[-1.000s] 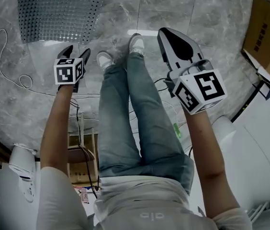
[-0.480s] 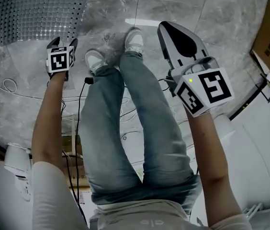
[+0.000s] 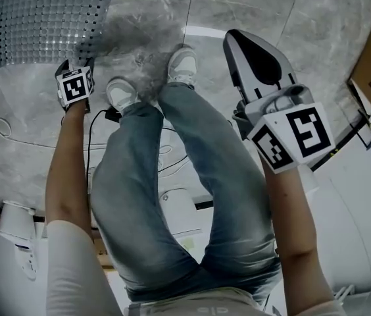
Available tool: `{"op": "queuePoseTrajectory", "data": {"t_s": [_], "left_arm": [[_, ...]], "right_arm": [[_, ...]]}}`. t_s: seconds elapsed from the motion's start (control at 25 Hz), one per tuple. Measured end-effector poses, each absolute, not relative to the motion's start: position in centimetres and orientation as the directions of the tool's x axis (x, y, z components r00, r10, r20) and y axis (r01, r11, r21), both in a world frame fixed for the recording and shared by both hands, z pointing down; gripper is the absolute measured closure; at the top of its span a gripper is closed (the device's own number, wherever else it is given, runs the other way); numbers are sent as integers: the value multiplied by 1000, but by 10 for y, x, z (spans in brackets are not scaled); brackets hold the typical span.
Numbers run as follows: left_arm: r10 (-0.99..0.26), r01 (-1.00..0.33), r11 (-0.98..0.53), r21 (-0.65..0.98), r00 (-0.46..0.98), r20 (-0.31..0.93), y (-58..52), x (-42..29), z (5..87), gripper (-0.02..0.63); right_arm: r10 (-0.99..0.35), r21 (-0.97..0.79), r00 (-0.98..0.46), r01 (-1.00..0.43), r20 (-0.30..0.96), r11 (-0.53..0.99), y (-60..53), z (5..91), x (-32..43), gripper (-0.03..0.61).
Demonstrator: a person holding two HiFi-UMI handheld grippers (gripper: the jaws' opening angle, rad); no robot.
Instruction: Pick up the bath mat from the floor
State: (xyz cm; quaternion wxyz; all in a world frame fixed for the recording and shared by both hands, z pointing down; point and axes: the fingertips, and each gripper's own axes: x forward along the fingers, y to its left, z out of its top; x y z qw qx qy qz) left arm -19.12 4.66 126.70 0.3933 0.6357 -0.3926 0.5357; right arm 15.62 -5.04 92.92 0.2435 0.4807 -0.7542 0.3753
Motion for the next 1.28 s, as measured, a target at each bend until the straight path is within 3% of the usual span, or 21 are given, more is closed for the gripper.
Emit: {"op": "queuePoseTrajectory", "data": {"t_s": [0.44, 0.76, 0.88, 1.0, 1.12, 1.2, 1.28], "left_arm": [[-14, -854, -518, 57, 75, 997, 60, -188, 1321, 249], [-22, -838, -537, 96, 128, 992, 59, -183, 1316, 242], [-14, -836, -538, 104, 132, 991, 59, -185, 1315, 281], [-6, -833, -544, 103, 126, 992, 56, -190, 1314, 373], [-32, -842, -537, 55, 86, 996, 53, -202, 1317, 420], [-56, -848, -529, 15, 53, 997, 49, -209, 1314, 501], [-56, -856, -517, 17, 54, 997, 46, -208, 1308, 522]], "right_arm": [[-536, -339, -449, -893, 715, 296, -71, 958, 149, 552], [-543, -329, -444, -895, 712, 301, -78, 965, 154, 552], [-549, -330, -445, -895, 708, 300, -79, 963, 155, 552], [-549, -331, -452, -891, 703, 310, -79, 962, 149, 552], [-544, -334, -467, -883, 698, 330, -80, 961, 143, 552], [-543, -337, -469, -882, 696, 330, -81, 961, 143, 552], [-544, -340, -468, -883, 697, 323, -80, 960, 143, 552]]}}
